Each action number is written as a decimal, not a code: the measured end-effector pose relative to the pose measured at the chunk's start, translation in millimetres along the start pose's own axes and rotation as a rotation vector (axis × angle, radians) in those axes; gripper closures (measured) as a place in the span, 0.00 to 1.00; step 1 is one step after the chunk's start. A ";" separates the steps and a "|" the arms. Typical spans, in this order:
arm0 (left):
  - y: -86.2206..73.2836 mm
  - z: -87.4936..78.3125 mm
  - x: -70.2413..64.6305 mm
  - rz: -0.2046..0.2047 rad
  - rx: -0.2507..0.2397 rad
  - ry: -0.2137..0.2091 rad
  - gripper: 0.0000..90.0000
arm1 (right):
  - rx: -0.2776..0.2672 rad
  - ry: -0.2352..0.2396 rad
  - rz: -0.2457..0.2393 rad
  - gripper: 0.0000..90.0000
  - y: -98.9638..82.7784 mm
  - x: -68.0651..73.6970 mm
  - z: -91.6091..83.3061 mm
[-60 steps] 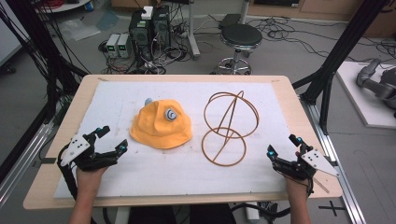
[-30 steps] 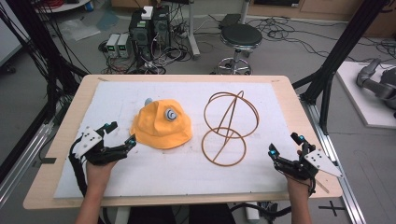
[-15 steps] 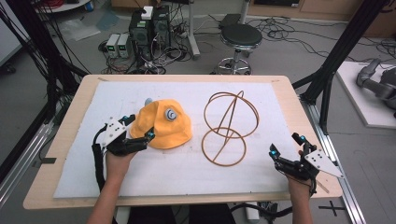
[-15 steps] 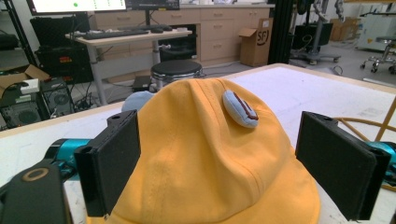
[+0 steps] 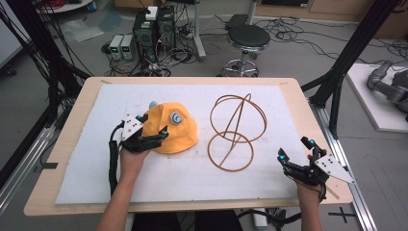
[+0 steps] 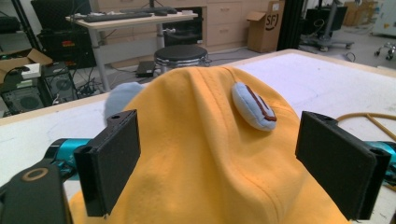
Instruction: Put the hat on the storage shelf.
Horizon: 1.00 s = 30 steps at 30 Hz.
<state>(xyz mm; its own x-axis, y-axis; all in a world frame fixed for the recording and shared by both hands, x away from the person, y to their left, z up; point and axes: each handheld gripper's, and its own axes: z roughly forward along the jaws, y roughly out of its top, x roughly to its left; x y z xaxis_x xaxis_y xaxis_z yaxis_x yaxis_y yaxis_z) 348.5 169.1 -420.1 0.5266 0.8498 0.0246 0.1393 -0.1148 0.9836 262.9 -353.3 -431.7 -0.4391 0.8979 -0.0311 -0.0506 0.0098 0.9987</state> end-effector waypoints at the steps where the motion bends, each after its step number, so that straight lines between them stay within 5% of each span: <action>1: -0.3 1.7 -1.4 0.006 0.004 0.001 0.16 | 0.003 -0.001 0.006 0.08 -0.2 0.4 0.0; 24: -5.1 19.6 -0.5 -0.022 0.077 0.057 0.47 | 0.011 -0.004 -0.001 0.08 -0.8 1.4 0.5; 30: -7.3 21.3 1.4 -0.058 0.094 0.056 0.53 | 0.014 -0.004 0.000 0.08 -0.8 2.1 0.5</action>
<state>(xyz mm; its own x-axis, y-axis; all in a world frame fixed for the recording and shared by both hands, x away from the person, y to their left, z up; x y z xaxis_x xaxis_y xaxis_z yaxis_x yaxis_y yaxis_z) 366.1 160.1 -431.0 0.4678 0.8836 -0.0192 0.2478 -0.1103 0.9625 262.5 -351.2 -432.5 -0.4356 0.8996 -0.0306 -0.0378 0.0157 0.9992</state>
